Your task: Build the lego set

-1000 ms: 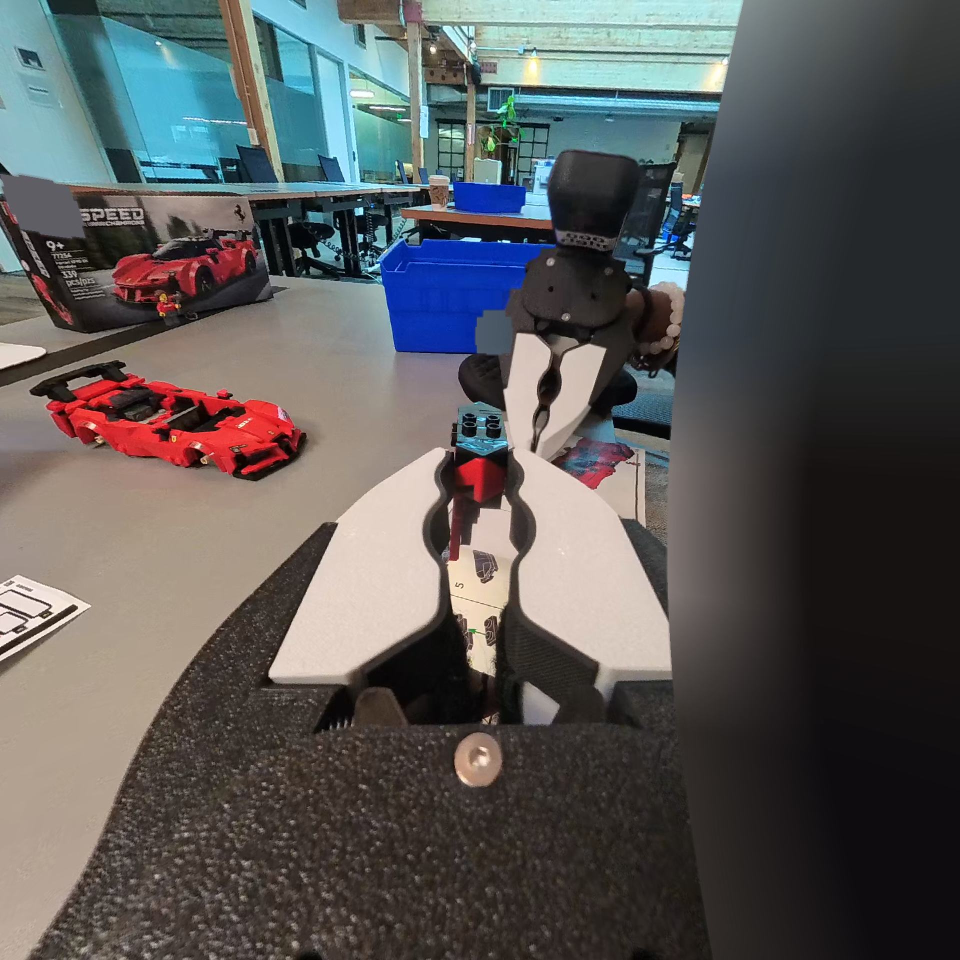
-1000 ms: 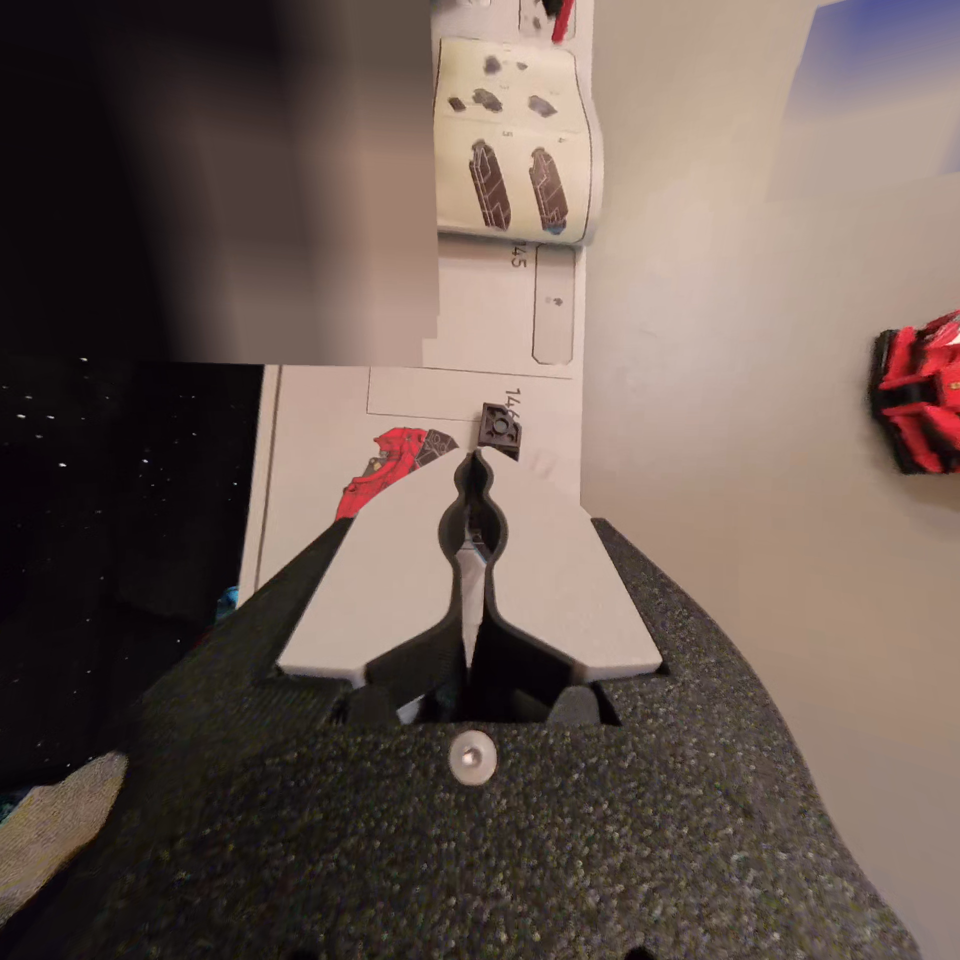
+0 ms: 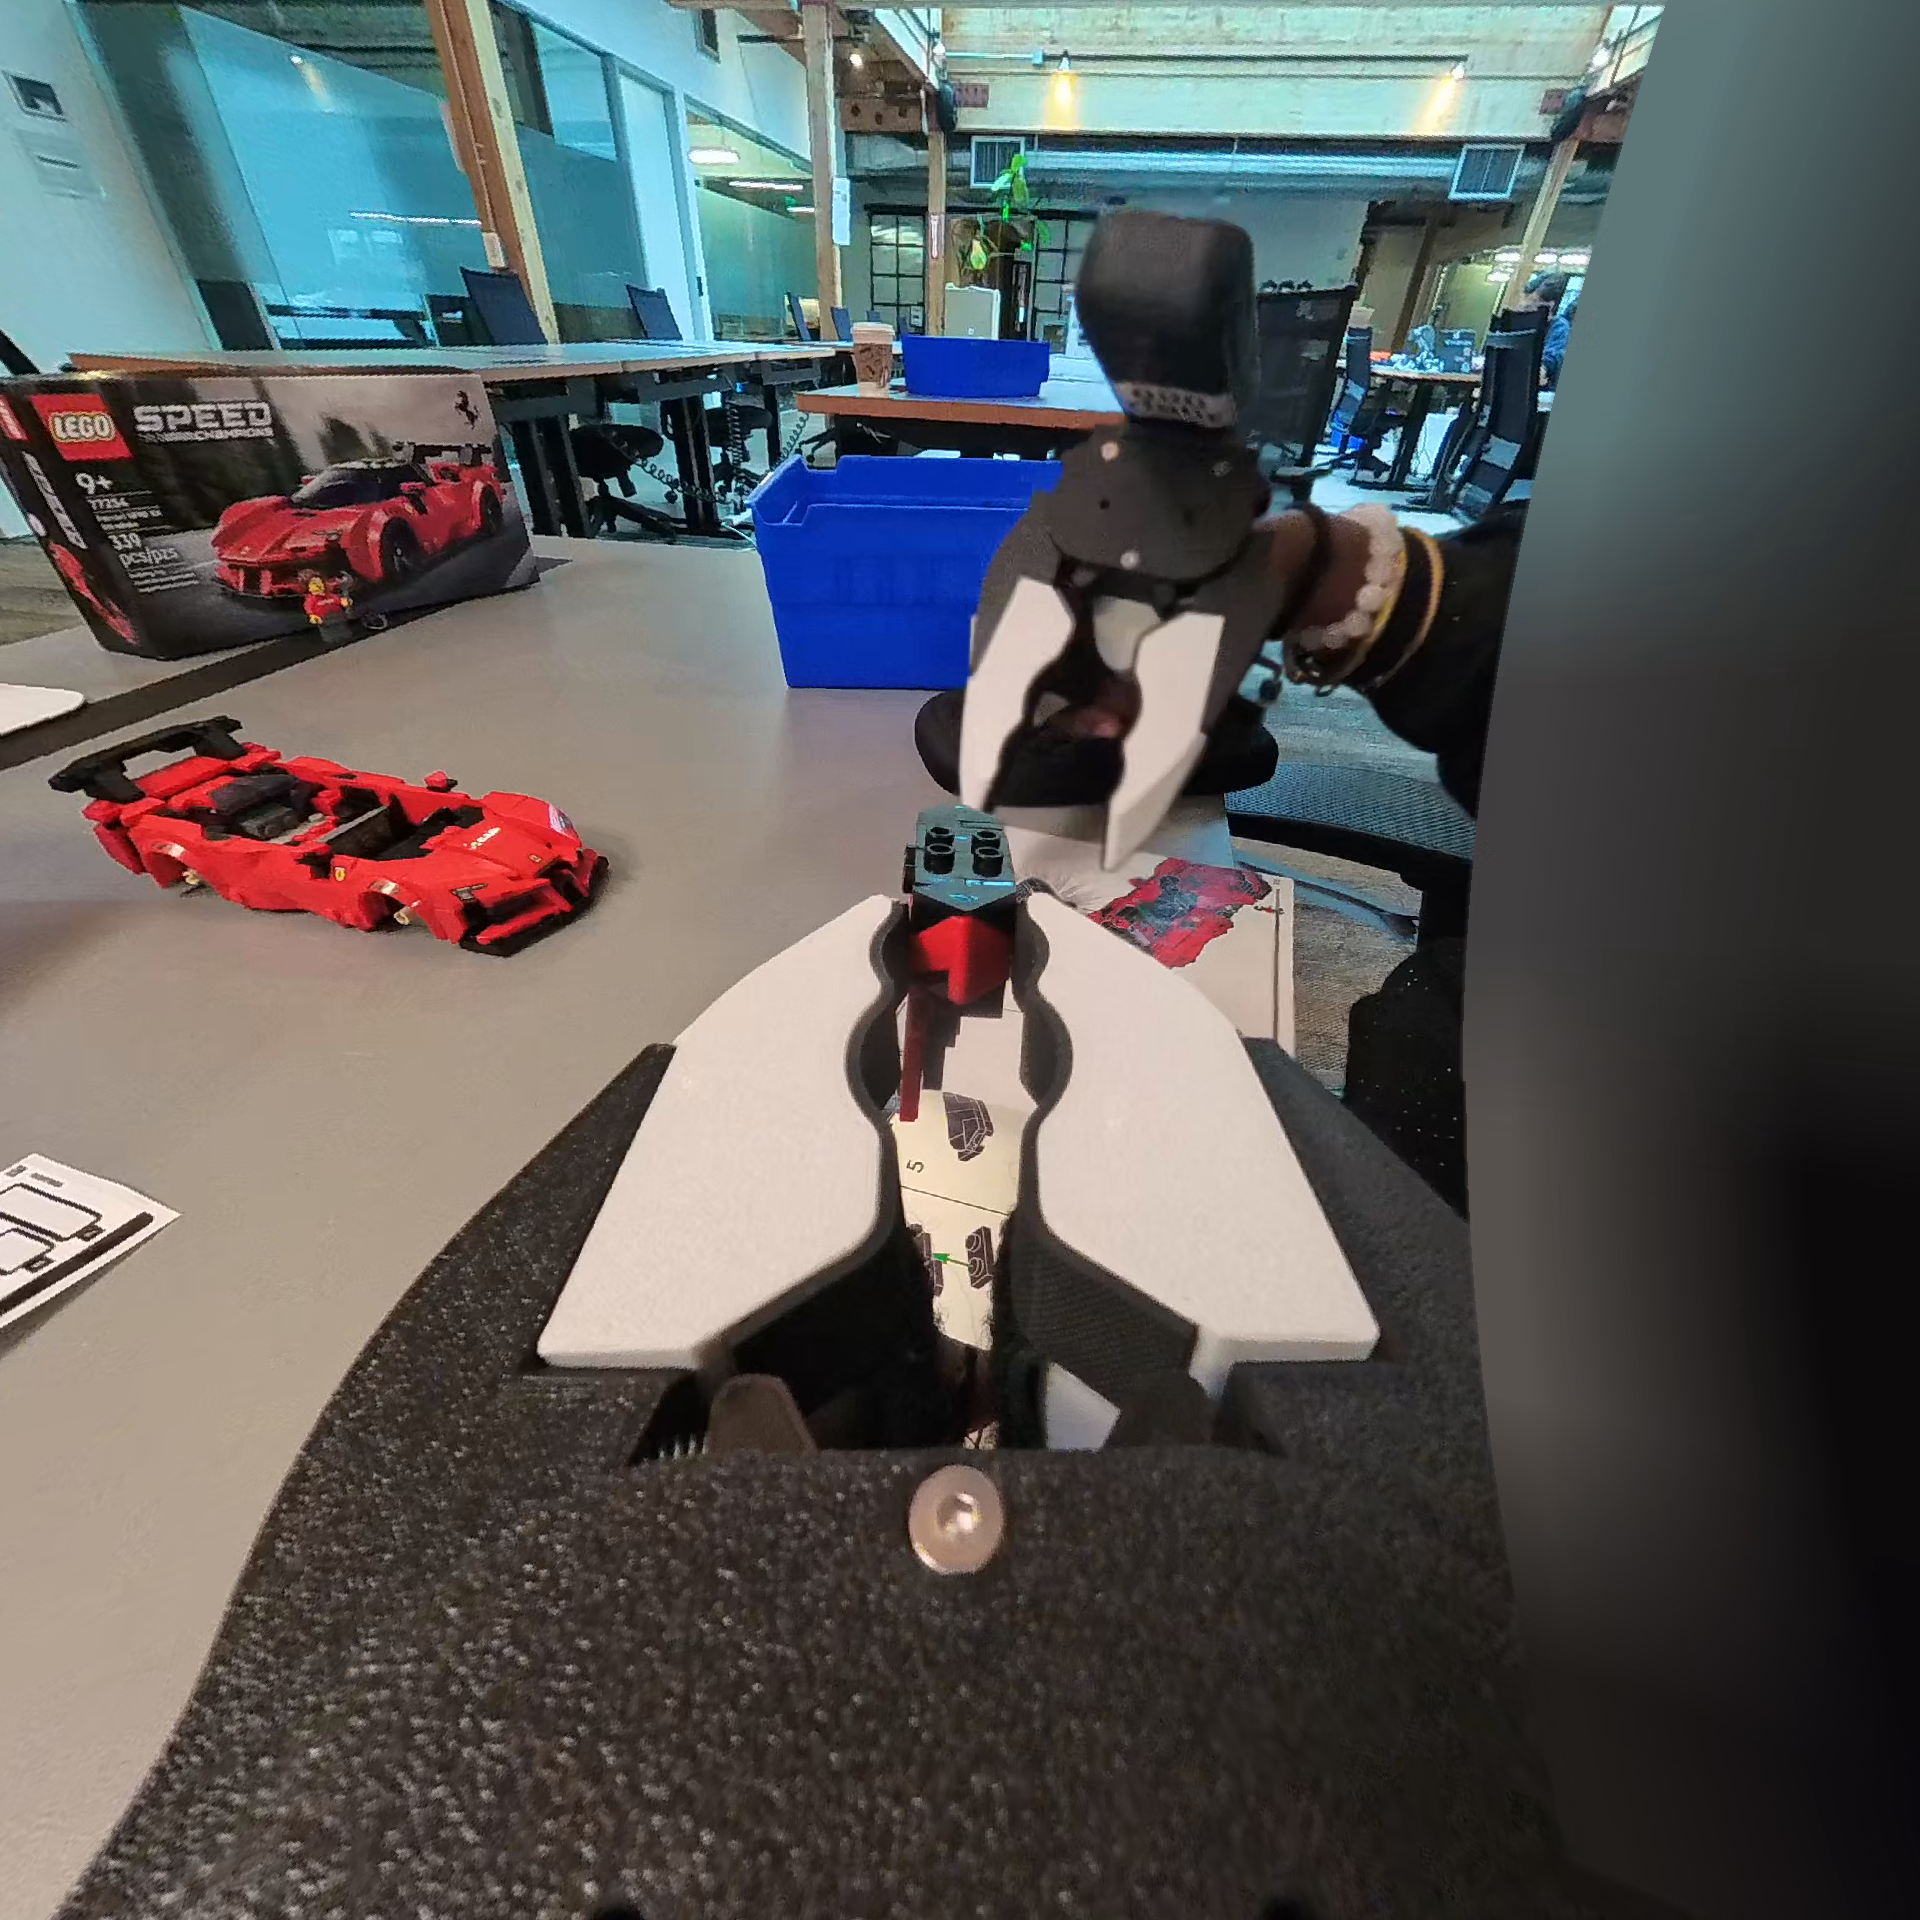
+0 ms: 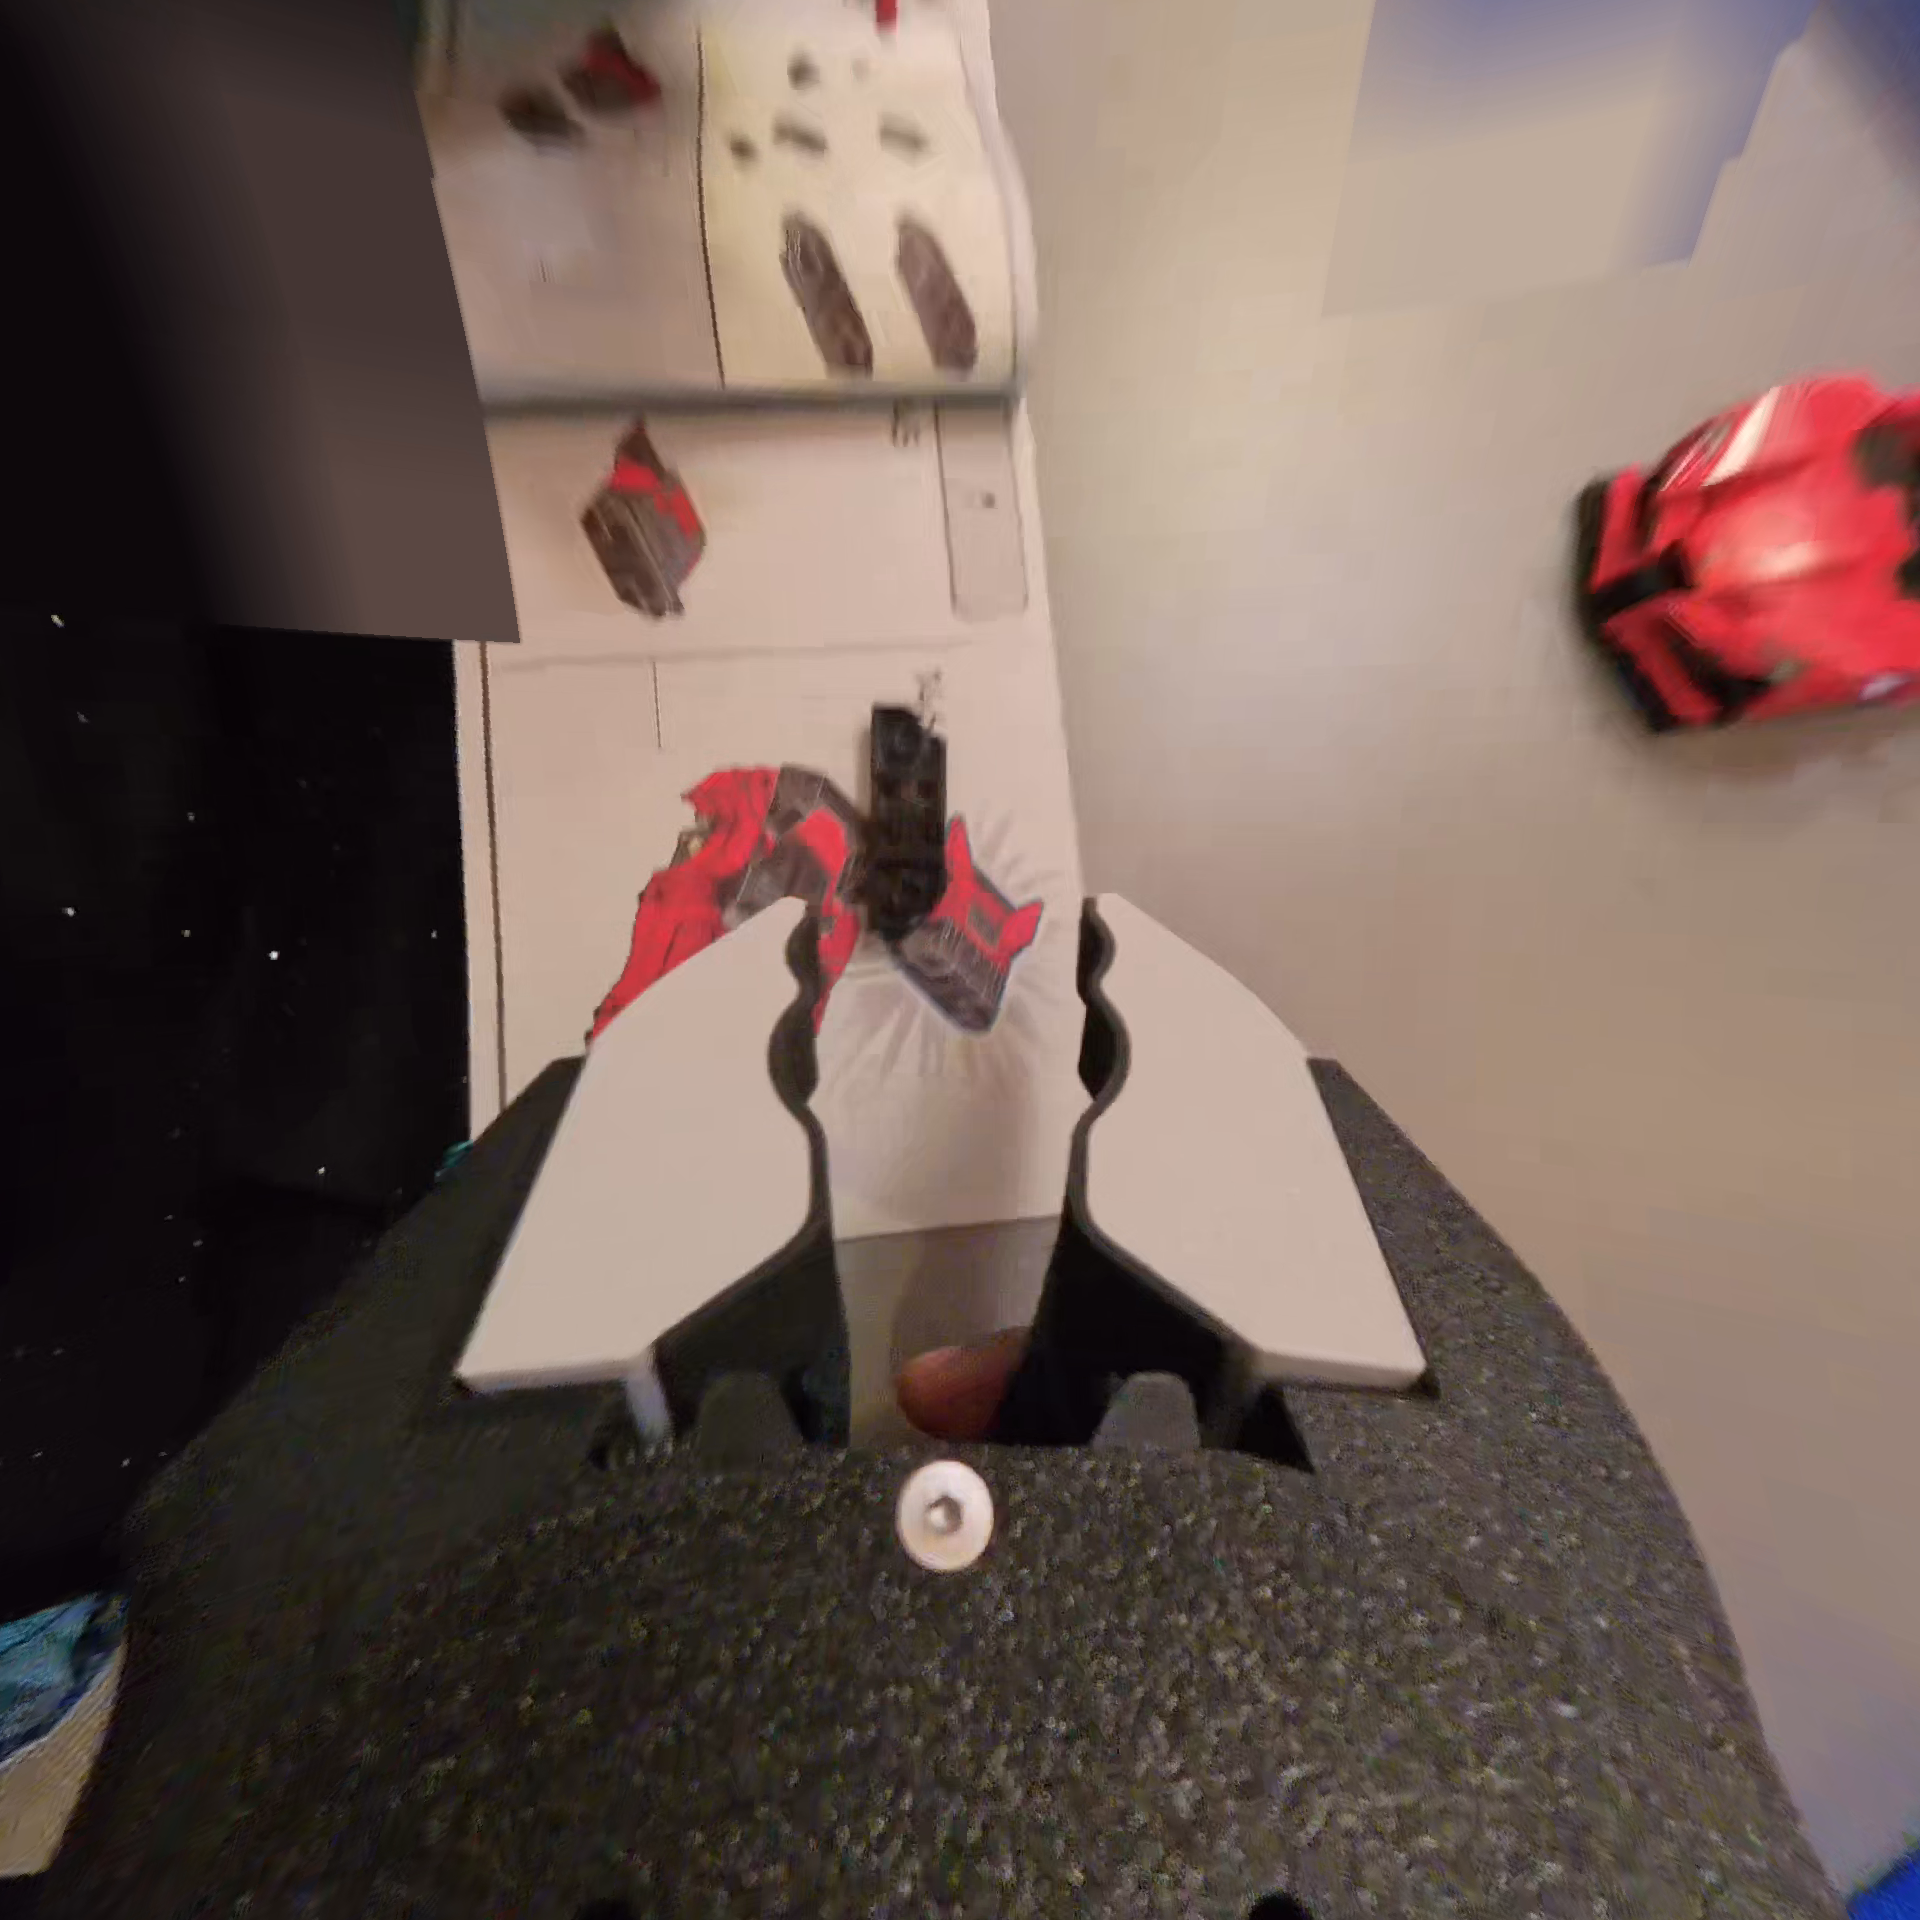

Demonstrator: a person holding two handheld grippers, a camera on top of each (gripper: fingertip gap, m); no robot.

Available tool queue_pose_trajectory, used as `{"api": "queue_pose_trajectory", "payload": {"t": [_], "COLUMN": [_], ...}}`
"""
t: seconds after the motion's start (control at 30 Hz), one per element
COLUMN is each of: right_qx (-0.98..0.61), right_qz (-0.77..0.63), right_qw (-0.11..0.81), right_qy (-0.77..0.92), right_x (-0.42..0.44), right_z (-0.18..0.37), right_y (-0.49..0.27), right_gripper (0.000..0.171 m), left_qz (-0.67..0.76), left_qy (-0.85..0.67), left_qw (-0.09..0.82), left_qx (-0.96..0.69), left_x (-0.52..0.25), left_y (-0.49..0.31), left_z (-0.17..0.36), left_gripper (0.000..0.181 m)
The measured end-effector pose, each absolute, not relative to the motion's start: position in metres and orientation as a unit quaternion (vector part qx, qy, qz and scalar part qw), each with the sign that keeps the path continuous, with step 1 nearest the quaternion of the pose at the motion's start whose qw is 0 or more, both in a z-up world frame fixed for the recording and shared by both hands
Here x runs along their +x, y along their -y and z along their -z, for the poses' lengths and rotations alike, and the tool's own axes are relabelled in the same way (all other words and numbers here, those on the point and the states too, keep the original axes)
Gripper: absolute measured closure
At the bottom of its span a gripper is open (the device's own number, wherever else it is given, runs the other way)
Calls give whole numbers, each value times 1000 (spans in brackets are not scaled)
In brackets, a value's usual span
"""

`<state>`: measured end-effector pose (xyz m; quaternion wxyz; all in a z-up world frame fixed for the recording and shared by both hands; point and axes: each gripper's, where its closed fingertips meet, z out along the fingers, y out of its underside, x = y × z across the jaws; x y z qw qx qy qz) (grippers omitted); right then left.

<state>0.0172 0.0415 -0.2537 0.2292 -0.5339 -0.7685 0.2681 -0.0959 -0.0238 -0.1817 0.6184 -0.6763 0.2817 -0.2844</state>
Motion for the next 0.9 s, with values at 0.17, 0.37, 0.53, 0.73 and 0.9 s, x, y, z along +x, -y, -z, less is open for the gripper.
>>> {"api": "queue_pose_trajectory", "payload": {"t": [0.17,0.37,0.53,0.73,0.9], "right_qx": [-562,-568,-550,-452,-439], "right_qz": [-263,-268,-219,-14,-106], "right_qw": [234,237,304,391,258], "right_qy": [748,741,746,802,854], "right_x": [20,11,4,-3,-8], "right_z": [274,274,251,199,198], "right_y": [-32,-28,-40,-51,-25], "right_gripper": [137,159,160,171,171], "left_qz": [274,281,225,124,151], "left_qy": [-279,-266,-254,-221,-229], "left_qw": [622,636,629,613,569], "left_qx": [-678,-667,-699,-748,-775], "left_x": [-97,-91,-89,-86,-70], "left_y": [23,21,12,-3,-9], "left_z": [182,176,181,192,210], "left_gripper": [162,163,163,163,163]}}
